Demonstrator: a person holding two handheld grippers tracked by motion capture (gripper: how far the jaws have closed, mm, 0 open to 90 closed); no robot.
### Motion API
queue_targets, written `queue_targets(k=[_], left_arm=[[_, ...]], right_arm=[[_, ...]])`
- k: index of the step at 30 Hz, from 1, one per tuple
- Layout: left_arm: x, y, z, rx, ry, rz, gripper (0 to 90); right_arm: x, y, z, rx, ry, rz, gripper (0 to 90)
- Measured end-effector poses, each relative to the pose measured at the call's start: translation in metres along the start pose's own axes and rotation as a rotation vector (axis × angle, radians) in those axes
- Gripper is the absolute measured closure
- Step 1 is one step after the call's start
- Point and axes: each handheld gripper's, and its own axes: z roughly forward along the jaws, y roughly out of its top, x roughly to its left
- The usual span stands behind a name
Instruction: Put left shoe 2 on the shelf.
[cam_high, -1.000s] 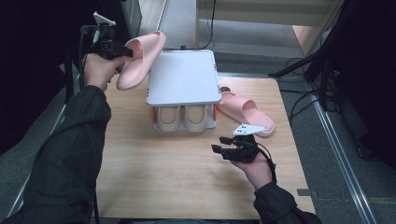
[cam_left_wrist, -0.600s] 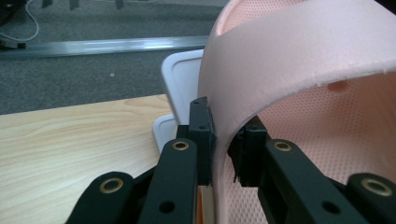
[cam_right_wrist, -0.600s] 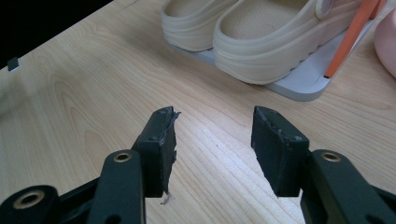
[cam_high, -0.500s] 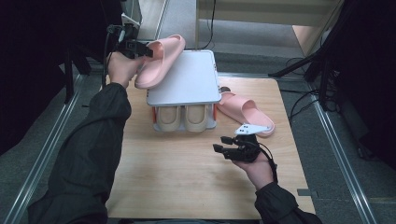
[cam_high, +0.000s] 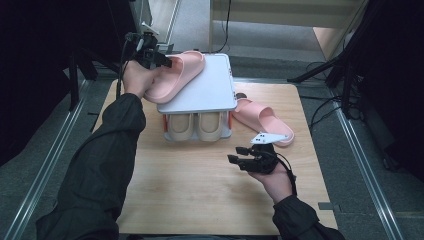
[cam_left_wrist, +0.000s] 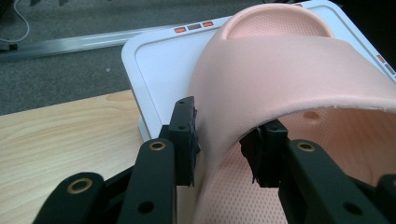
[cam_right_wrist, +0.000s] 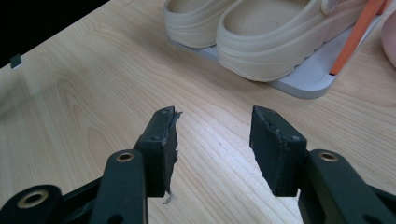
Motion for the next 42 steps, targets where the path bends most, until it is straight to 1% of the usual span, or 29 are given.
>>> queue_targets(k=[1,2,3,7,8,12,14,16,17,18,19,23,25,31,32,34,36,37,38,42], left_arm=[[0.0,0.0,0.0,0.0,0.0,0.0,63.7],[-0.001,0.0,0.0,0.01,-0.012,-0.002,62.1],[-0.001,-0.001,-0.001,0.009,-0.011,0.004,61.9],[-0.001,-0.002,-0.003,0.018,-0.022,-0.008,59.8],[-0.002,-0.003,-0.005,0.024,-0.032,-0.008,58.7],[-0.005,-0.007,-0.007,0.018,-0.027,0.001,58.2],[-0.004,-0.01,-0.009,0.016,-0.045,-0.011,57.8],[-0.004,-0.011,-0.01,0.014,-0.051,-0.015,57.7],[-0.004,-0.012,-0.011,0.013,-0.049,-0.007,57.6],[-0.004,-0.012,-0.011,0.013,-0.049,-0.007,58.0],[-0.004,-0.013,-0.011,0.004,-0.051,0.0,58.3],[-0.003,-0.014,-0.013,-0.005,-0.067,-0.004,57.8],[-0.004,-0.014,-0.014,-0.011,-0.072,0.0,57.5],[-0.002,-0.015,-0.014,-0.003,-0.082,-0.01,56.9],[0.0,-0.015,-0.015,-0.002,-0.102,-0.025,56.4],[0.0,-0.015,-0.015,0.0,-0.107,-0.029,54.9],[0.0,-0.015,-0.02,-0.015,-0.103,-0.022,53.8],[0.0,-0.015,-0.02,-0.015,-0.103,-0.022,52.6],[-0.001,-0.015,-0.025,-0.022,-0.111,-0.024,51.2],[-0.002,-0.018,-0.037,-0.029,-0.122,0.006,49.0]], right_arm=[[0.0,0.0,0.0,0.001,0.0,0.0,52.3],[0.0,0.0,0.0,0.002,0.0,0.0,52.3],[0.0,0.0,0.0,0.002,0.0,-0.001,52.3],[0.0,0.0,0.0,0.003,0.0,0.0,52.3],[0.0,0.0,0.001,0.002,-0.001,0.001,52.3],[0.0,0.0,0.001,0.004,-0.001,-0.001,52.3],[0.0,0.0,0.001,0.006,-0.004,-0.001,52.4],[0.0,0.0,0.001,0.005,-0.003,-0.003,52.4],[0.001,0.001,0.001,0.006,-0.004,-0.002,52.4],[0.001,0.001,0.001,0.006,-0.004,-0.002,52.4],[0.001,0.001,0.001,0.005,-0.004,-0.002,52.5],[0.0,0.001,0.001,0.001,0.005,0.0,52.5],[0.0,0.001,0.001,-0.005,0.006,0.0,52.4],[-0.002,0.002,0.0,-0.004,0.002,0.003,52.4],[-0.002,0.002,0.0,-0.006,0.003,0.004,52.4],[-0.002,0.002,0.0,-0.007,0.006,0.009,52.3],[-0.003,0.002,0.0,-0.014,0.015,0.015,52.3],[-0.003,0.002,0.0,-0.014,0.015,0.015,52.3],[-0.004,0.003,-0.001,-0.017,0.013,0.013,52.3],[-0.006,0.004,-0.002,-0.026,0.011,0.013,52.3]])
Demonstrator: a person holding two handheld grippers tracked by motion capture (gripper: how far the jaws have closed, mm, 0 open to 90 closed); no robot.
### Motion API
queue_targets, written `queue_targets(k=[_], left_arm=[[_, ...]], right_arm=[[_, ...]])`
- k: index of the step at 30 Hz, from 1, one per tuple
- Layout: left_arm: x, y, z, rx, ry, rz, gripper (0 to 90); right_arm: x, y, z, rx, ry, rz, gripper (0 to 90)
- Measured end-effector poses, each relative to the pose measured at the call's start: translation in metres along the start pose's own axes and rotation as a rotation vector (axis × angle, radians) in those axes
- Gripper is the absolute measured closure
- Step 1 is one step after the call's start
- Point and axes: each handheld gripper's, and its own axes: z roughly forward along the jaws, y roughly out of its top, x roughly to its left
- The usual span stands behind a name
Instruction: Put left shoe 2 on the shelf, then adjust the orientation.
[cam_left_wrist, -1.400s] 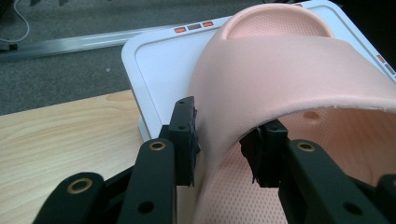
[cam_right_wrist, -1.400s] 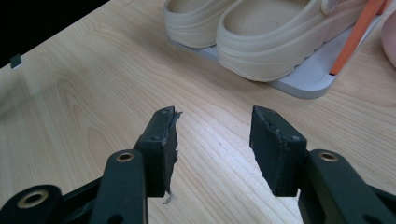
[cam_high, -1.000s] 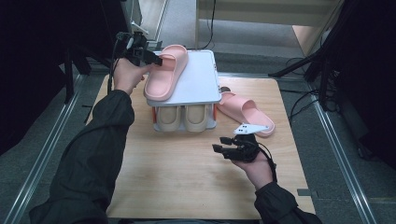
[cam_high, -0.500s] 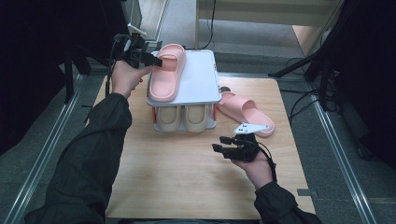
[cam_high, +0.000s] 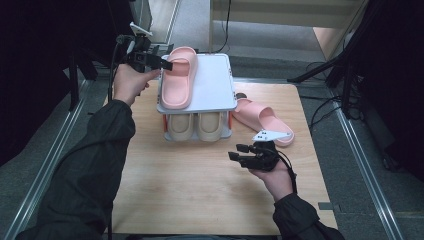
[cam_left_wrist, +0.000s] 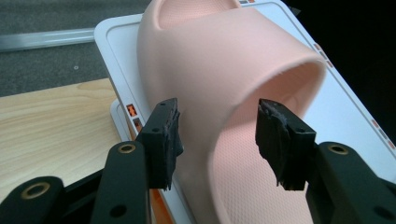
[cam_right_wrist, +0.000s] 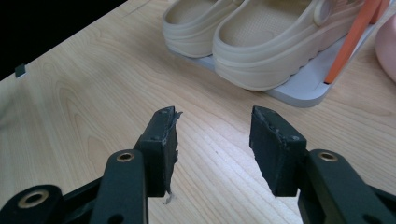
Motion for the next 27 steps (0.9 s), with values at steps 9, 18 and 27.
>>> queue_targets(k=[9,18,27], left_arm=[[-0.002,-0.019,-0.03,-0.015,-0.031,0.048,45.4],[0.006,-0.043,-0.038,-0.023,-0.059,0.055,43.1],[0.023,-0.073,-0.041,-0.043,-0.066,0.036,40.5]], right_arm=[[-0.005,0.001,-0.005,-0.016,-0.01,-0.013,51.5],[-0.015,0.001,-0.013,-0.027,-0.032,0.002,51.4],[-0.029,0.004,-0.019,-0.015,-0.055,0.014,55.3]])
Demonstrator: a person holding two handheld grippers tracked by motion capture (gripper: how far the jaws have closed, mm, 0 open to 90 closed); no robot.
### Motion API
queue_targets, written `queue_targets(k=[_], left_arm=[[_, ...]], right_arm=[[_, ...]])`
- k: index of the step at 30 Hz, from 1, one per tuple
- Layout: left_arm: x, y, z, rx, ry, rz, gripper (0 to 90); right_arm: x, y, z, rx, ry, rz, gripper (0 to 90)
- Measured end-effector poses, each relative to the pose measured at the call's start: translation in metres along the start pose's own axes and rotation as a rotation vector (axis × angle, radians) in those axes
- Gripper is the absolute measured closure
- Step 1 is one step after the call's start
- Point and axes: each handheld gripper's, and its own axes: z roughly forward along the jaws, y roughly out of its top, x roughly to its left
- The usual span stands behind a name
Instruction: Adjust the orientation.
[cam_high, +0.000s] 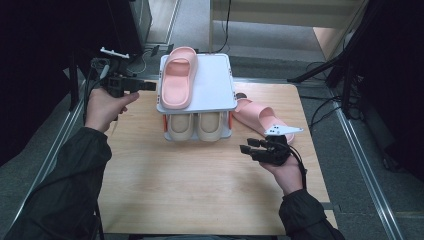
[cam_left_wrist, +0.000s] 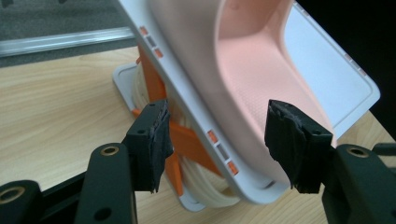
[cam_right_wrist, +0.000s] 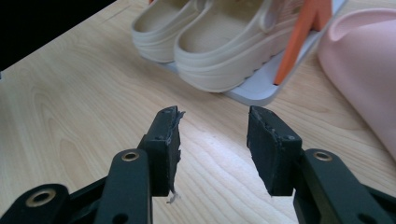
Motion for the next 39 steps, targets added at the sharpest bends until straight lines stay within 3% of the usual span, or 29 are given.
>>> queue_targets(k=[7,8,12,14,16,19,26,29,35,39], left_arm=[[0.013,-0.021,0.001,0.015,0.03,0.016,40.4],[0.016,-0.028,0.0,0.004,0.031,0.005,40.5],[0.019,-0.043,-0.001,-0.003,0.035,0.003,40.4],[0.019,-0.047,-0.001,-0.002,0.034,0.004,40.3],[0.017,-0.058,-0.003,-0.01,0.022,0.001,40.1],[0.015,-0.07,-0.003,-0.025,0.02,-0.002,39.6],[0.013,-0.097,-0.003,-0.054,0.039,-0.006,39.5],[0.012,-0.111,-0.008,-0.067,0.055,-0.009,39.4],[0.011,-0.129,-0.013,-0.061,0.073,-0.007,37.8],[0.011,-0.148,-0.013,-0.056,0.064,-0.004,37.2]], right_arm=[[-0.015,0.0,-0.005,0.004,-0.044,0.016,58.6],[-0.022,0.001,-0.008,0.01,-0.045,0.014,65.4],[-0.036,0.001,-0.012,0.0,-0.069,0.037,78.7],[-0.04,0.001,-0.012,0.006,-0.076,0.039,81.4],[-0.053,0.001,-0.01,0.04,-0.108,0.07,90.0],[-0.066,0.0,-0.005,0.056,-0.136,0.095,90.0],[-0.088,0.006,0.005,0.044,-0.2,0.096,90.0],[-0.1,0.007,0.01,0.045,-0.216,0.131,90.0],[-0.114,0.008,0.014,0.028,-0.236,0.153,90.0],[-0.122,0.01,0.024,0.053,-0.255,0.156,90.0]])
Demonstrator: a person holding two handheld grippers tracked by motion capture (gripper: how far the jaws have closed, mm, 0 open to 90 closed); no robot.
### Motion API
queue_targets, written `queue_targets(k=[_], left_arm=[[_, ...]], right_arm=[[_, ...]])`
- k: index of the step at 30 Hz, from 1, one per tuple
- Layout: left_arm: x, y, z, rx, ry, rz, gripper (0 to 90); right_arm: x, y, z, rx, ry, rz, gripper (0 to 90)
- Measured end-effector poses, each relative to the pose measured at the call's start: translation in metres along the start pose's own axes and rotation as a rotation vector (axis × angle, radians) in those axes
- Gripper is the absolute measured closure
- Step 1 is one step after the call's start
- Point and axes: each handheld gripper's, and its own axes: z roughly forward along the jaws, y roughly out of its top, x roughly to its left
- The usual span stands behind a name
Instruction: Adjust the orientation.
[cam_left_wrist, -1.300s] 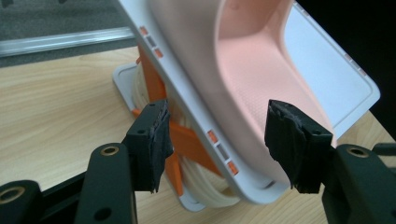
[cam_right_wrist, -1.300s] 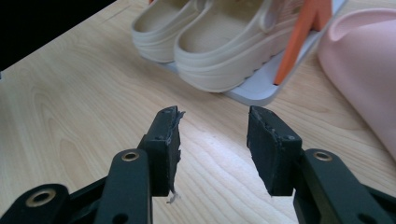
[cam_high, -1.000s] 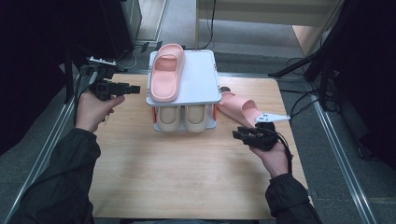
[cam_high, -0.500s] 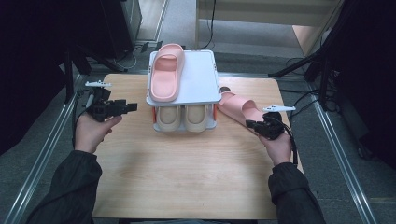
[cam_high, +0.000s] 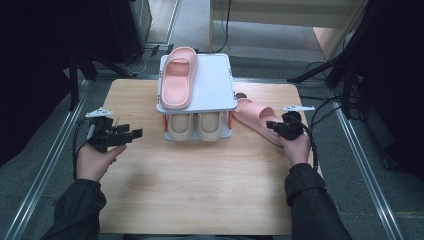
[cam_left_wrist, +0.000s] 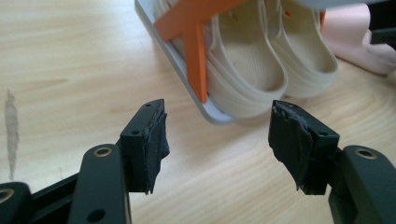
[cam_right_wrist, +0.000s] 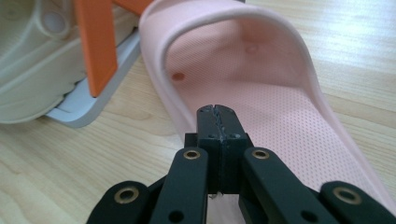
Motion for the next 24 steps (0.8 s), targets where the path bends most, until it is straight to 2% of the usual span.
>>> queue_targets(k=[3,4,10,14,17,22,24], left_arm=[[0.0,-0.007,-0.002,-0.006,0.002,-0.004,36.9],[0.0,-0.01,-0.002,-0.009,-0.002,-0.005,36.8],[0.003,-0.016,-0.002,-0.003,0.004,0.0,36.5],[0.004,-0.019,0.0,0.006,-0.008,-0.004,36.5],[0.004,-0.02,0.003,0.013,-0.009,0.002,36.5],[0.005,-0.02,0.006,0.018,-0.013,0.002,36.5],[0.005,-0.02,0.006,0.015,-0.014,0.005,36.5]], right_arm=[[-0.002,-0.002,0.008,0.032,-0.004,0.009,90.0],[-0.002,-0.001,0.009,0.021,-0.002,0.008,90.0],[0.0,0.001,0.011,0.03,-0.005,0.012,90.0],[0.001,0.0,0.011,0.03,-0.007,0.016,90.0],[0.003,-0.001,0.012,0.03,0.025,0.041,90.0],[0.011,-0.001,0.014,0.037,0.025,0.035,90.0],[0.02,0.0,0.017,0.047,0.031,0.036,90.0]])
